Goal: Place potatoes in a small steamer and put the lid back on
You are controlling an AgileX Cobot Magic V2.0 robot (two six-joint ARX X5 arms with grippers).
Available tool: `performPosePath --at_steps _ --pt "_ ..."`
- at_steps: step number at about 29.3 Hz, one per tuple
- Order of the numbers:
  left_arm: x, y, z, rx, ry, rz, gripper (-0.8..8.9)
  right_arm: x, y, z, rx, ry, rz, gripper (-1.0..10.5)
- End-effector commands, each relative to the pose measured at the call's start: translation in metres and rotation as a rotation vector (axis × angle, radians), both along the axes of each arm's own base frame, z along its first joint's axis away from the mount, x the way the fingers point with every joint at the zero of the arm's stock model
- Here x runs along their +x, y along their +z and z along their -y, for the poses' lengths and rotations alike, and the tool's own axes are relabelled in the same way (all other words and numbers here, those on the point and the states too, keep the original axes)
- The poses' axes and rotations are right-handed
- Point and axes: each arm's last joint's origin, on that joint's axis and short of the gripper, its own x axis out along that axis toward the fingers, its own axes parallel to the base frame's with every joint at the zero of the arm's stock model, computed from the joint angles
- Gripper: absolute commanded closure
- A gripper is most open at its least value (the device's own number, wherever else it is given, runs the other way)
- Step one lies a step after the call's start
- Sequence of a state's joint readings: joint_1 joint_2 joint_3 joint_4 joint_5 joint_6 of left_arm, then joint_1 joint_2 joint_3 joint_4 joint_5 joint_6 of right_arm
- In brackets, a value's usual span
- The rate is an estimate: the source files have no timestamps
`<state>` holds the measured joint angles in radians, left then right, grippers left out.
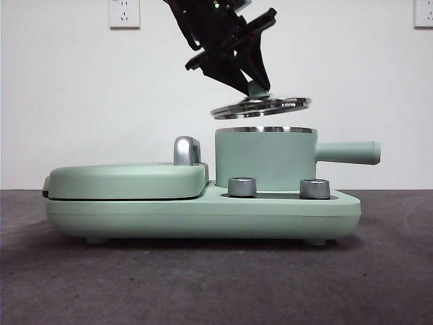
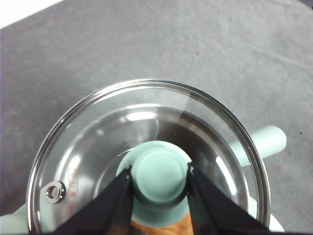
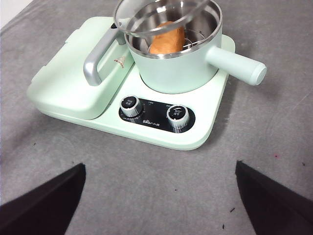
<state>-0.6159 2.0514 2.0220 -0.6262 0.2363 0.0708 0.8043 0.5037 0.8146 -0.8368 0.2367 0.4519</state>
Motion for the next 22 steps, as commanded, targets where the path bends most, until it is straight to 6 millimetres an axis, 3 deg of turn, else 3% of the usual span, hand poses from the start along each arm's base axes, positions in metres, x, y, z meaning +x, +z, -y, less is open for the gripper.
performPosePath --at_steps 1,14,22 --pt "0.003 -0.004 0.013 0.0 -0.039 0.038 7.98 0.0 0.002 -0.001 0.016 0.004 0.001 4.6" --pt "0.004 -0.015 0.016 0.062 -0.087 0.049 7.98 0.0 0.002 -0.001 0.016 0.003 0.001 4.6" --pt "0.011 -0.036 0.023 0.085 -0.092 0.013 7.95 0.0 0.002 -0.001 0.016 0.003 0.0 4.6"
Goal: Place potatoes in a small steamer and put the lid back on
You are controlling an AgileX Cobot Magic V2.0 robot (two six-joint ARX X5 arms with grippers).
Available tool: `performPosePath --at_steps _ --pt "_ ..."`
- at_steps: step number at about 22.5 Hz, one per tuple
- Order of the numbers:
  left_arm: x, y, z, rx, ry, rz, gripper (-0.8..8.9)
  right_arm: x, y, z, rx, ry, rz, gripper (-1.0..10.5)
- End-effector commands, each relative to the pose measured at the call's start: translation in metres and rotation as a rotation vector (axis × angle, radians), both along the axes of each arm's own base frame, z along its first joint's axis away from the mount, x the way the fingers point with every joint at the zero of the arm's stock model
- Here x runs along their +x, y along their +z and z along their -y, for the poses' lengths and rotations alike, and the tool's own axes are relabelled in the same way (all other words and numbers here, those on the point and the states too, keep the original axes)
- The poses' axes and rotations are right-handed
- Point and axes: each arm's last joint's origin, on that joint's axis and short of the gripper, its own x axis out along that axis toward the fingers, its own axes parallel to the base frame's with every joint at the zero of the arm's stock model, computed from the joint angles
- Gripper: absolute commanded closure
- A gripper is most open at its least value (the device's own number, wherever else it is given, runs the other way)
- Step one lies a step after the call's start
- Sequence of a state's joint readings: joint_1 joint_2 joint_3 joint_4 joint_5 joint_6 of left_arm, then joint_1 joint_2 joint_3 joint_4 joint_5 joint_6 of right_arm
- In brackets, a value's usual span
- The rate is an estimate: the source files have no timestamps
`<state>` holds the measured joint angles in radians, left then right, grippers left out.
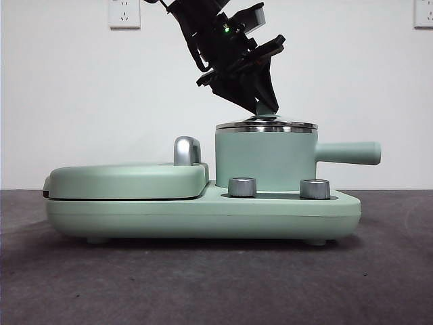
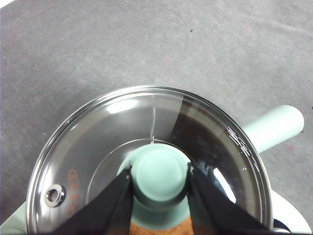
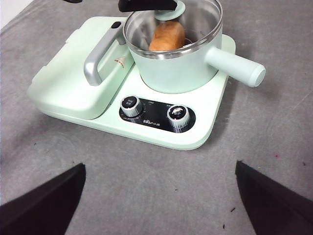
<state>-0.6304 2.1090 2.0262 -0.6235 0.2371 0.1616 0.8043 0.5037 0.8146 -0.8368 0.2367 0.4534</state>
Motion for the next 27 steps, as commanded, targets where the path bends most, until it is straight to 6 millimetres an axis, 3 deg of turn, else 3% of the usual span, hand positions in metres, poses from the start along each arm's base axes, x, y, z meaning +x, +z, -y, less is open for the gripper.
performPosePath --at_steps 1,7,10,12,17,21,27 --pt "0.005 -0.012 0.01 0.014 -0.022 -0.003 7.95 0.0 0.002 -0.001 0.014 0.004 0.001 4.6" --pt "0.005 -0.012 0.011 0.009 -0.022 0.003 7.45 0.0 0.002 -0.001 0.013 0.001 0.002 4.6" --pt "0.005 -0.011 0.011 0.003 -0.017 0.0 4.68 0.0 0.002 -0.001 0.013 0.001 0.003 4.6" --pt "0.005 -0.009 0.01 -0.003 -0.014 0.004 3.58 0.0 0.002 -0.001 0.013 0.001 0.002 4.6" --pt "-0.002 0.012 0.003 -0.022 -0.011 0.031 3.44 0.0 0.002 -0.001 0.012 -0.002 0.004 4.6" --pt "-0.029 0.046 -0.016 0.009 -0.012 -0.011 3.45 0.0 0.002 -0.001 0.012 -0.002 0.004 4.6" --pt "-0.101 0.104 -0.07 0.113 -0.01 -0.155 3.49 0.0 0.002 -0.001 0.017 0.01 -0.001 4.6"
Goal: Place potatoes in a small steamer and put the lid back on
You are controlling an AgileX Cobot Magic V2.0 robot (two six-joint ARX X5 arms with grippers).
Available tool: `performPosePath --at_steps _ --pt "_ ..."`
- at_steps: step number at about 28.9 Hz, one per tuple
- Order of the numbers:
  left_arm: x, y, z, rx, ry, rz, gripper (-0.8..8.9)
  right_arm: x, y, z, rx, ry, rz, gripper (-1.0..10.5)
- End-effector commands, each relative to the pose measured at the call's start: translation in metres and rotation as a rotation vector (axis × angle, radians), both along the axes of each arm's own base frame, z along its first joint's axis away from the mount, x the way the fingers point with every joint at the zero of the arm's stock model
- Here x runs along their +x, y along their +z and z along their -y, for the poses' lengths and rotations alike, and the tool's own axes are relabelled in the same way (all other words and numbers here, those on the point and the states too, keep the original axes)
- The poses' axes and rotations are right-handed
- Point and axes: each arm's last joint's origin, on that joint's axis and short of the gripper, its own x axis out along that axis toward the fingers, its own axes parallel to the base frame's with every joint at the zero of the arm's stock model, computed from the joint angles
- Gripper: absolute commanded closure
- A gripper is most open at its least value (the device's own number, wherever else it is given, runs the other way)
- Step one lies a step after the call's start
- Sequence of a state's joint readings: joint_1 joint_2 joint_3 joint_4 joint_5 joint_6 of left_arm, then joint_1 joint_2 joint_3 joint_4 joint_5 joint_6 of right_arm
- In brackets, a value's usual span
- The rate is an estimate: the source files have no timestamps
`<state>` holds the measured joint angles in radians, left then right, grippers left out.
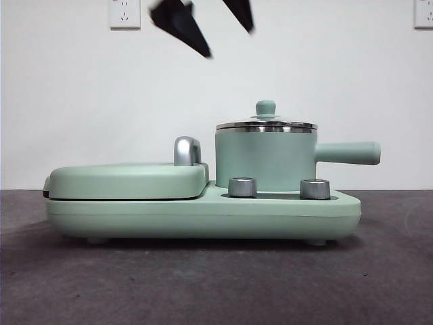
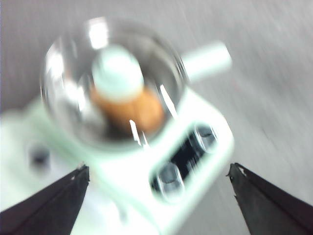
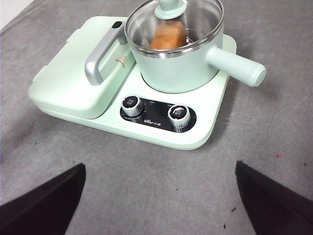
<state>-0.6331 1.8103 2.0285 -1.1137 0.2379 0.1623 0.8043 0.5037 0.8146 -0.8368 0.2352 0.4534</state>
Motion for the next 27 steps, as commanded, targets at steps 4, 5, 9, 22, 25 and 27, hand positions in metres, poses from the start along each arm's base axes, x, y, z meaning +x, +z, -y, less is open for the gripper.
performPosePath --at_steps 4,5,9,22,25,27 --pt "-0.064 0.061 -0.045 -0.062 0.014 0.052 3.5 -0.001 0.002 -0.002 0.028 0.041 -0.014 4.6" --pt "-0.077 0.07 -0.055 -0.077 0.024 0.056 3.5 -0.001 0.002 -0.002 0.033 0.053 -0.019 4.6" --pt "-0.116 0.082 -0.083 -0.11 0.027 0.094 3.5 -0.002 0.002 -0.003 0.041 0.086 -0.03 4.6" --pt "-0.219 0.011 -0.16 -0.196 0.103 0.077 3.5 -0.005 0.002 -0.006 0.059 0.241 -0.052 4.6" --pt "-0.235 -0.005 -0.172 -0.268 0.122 0.124 3.51 -0.005 0.003 -0.007 0.071 0.253 -0.047 4.6" --pt "-0.244 -0.016 -0.178 -0.308 0.131 0.149 3.53 -0.004 0.004 -0.008 0.082 0.261 -0.04 4.6"
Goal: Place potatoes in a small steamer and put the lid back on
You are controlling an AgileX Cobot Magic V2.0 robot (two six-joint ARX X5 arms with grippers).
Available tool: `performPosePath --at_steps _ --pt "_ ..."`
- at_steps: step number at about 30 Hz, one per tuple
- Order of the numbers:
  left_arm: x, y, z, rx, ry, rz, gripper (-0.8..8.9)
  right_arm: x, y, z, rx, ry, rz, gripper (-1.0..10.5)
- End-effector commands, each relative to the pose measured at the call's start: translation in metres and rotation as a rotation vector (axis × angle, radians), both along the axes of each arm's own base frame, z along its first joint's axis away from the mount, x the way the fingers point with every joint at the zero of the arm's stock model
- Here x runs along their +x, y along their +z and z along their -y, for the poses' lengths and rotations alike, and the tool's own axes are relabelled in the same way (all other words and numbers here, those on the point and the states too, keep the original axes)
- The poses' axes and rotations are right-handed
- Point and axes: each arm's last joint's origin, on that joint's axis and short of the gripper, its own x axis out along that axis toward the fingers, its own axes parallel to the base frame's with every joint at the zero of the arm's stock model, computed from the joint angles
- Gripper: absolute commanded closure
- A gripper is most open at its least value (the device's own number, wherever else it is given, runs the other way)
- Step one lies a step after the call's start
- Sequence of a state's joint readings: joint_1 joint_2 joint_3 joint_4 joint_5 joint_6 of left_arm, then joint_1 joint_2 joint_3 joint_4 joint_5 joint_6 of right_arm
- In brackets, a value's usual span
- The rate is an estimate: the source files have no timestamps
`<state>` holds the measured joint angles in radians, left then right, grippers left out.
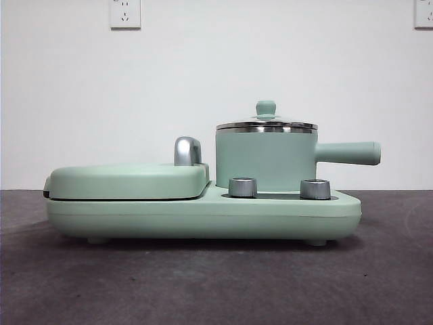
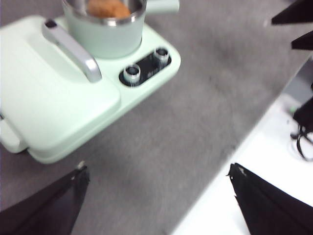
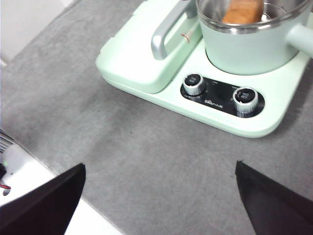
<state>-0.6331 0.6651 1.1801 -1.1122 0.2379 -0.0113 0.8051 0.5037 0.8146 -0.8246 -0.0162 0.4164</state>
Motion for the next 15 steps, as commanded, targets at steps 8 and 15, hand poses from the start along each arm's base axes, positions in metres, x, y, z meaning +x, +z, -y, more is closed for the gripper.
performPosePath --at_steps 8,15 --pt "-0.019 -0.039 -0.013 -0.061 0.021 0.008 6.65 0.0 0.005 -0.002 0.024 0.024 0.026 5.5" --pt "-0.015 -0.042 -0.011 -0.065 0.027 -0.003 7.98 0.001 0.005 -0.002 0.023 0.006 0.038 9.3"
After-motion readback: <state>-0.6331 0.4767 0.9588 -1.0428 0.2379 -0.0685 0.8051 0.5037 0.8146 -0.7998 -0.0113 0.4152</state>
